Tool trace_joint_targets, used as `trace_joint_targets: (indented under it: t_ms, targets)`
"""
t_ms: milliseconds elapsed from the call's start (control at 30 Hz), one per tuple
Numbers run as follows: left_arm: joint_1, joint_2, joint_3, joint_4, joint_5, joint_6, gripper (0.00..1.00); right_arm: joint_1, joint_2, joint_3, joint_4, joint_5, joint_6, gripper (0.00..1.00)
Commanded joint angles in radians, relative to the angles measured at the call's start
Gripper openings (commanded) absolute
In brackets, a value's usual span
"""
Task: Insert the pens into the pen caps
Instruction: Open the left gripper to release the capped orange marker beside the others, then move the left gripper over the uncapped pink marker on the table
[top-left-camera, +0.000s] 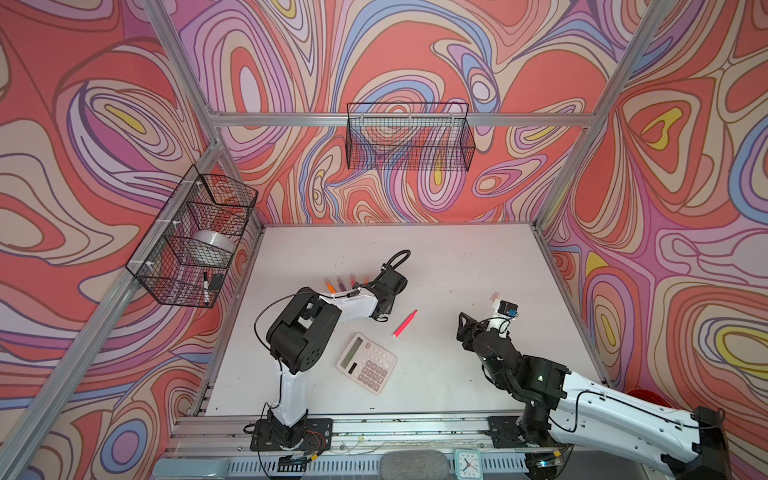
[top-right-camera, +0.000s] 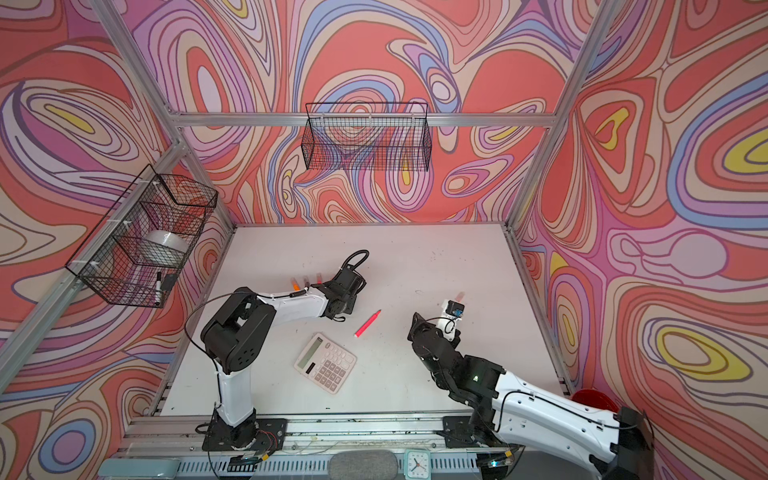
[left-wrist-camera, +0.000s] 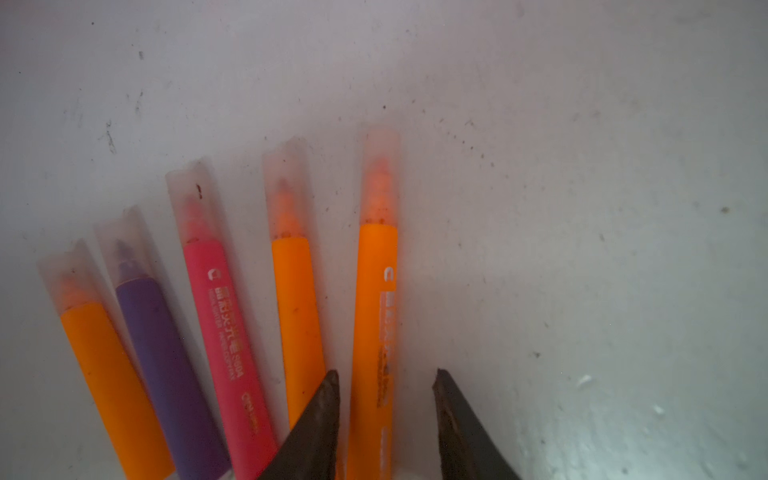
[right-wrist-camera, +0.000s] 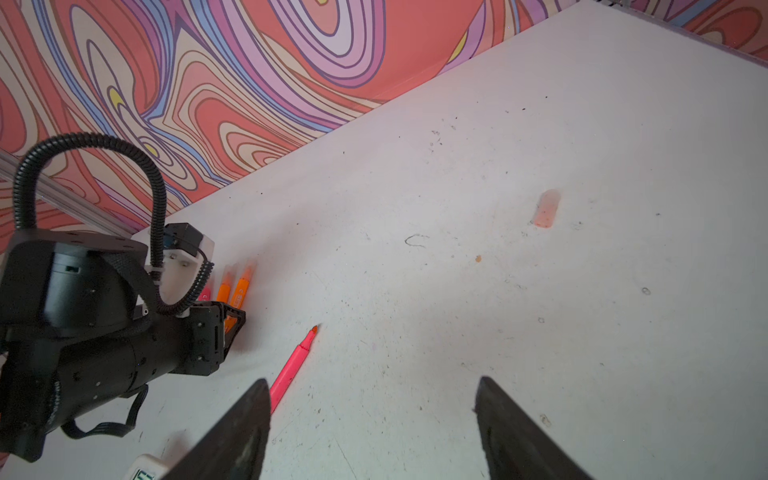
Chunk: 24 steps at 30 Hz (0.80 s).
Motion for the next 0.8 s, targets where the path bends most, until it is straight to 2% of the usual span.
trace_joint_targets:
  t_ms: [0,100,167,267,367,567,767]
  targets:
    - [0.001,-0.116,-0.044,-0.058,0.043,0.01,0.4,-0.005,-0.018,0.017,-0.046,0.028,0.01,0.8]
    - [-0.001,-0.233,-0.13,-0.007,0.137,0.016,0.42,-0.01,-0.03,0.01,-0.048,0.038,0.007,0.81]
    - [-0.005,-0.299,-0.181,0.019,0.243,0.019,0.44,-0.019,-0.031,0.012,-0.045,0.045,-0.009,0.82]
    - [-0.03,-0.359,-0.257,0.071,0.379,0.021,0.45,-0.054,-0.023,0.024,-0.053,0.043,-0.036,0.84]
    - [-0.066,-0.377,-0.31,0.129,0.465,0.021,0.46,-0.099,-0.015,0.015,-0.034,0.025,-0.063,0.86]
    - [-0.136,-0.316,-0.3,0.161,0.462,0.05,0.45,-0.195,0.026,-0.017,0.05,-0.111,-0.089,0.85]
    - [-0.137,-0.268,-0.288,0.167,0.469,0.064,0.46,-0.202,0.09,-0.012,0.049,-0.121,-0.079,0.85]
